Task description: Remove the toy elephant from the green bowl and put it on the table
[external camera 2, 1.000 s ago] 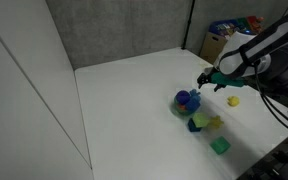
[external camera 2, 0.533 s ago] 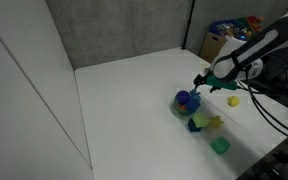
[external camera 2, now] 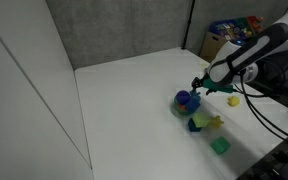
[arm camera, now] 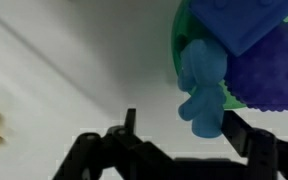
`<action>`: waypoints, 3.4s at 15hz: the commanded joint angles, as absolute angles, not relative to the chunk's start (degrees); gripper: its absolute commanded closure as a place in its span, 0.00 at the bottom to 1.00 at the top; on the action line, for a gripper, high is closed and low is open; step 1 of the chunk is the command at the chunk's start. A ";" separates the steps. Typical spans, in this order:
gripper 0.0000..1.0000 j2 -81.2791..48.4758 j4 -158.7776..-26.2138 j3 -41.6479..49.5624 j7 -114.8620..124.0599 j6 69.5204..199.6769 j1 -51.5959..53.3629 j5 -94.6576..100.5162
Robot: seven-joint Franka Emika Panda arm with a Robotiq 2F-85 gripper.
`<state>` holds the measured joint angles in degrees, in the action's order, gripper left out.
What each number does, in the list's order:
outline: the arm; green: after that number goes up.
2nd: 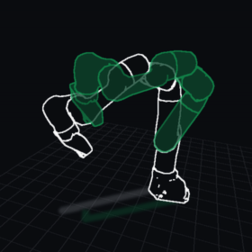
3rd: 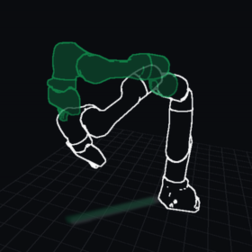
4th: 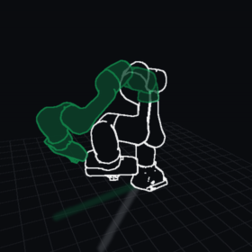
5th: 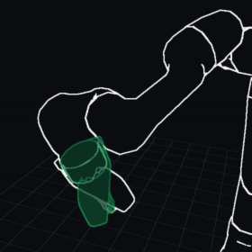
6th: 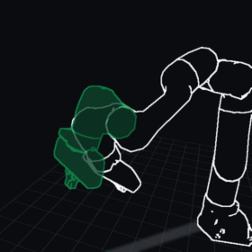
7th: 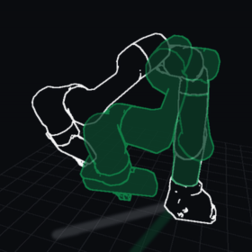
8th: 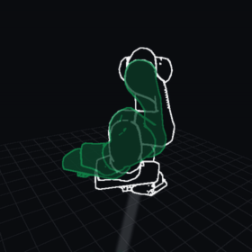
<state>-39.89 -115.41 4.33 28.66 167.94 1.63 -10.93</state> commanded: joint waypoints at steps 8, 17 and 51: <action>0.95 -40.55 -114.66 6.85 27.95 169.63 3.99 -12.55; 0.98 -38.54 -116.08 9.51 28.89 170.50 7.26 -12.10; 0.66 -42.00 -115.54 2.07 26.19 174.82 3.33 -16.23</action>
<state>-41.17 -116.84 2.44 27.64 174.50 3.28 -14.34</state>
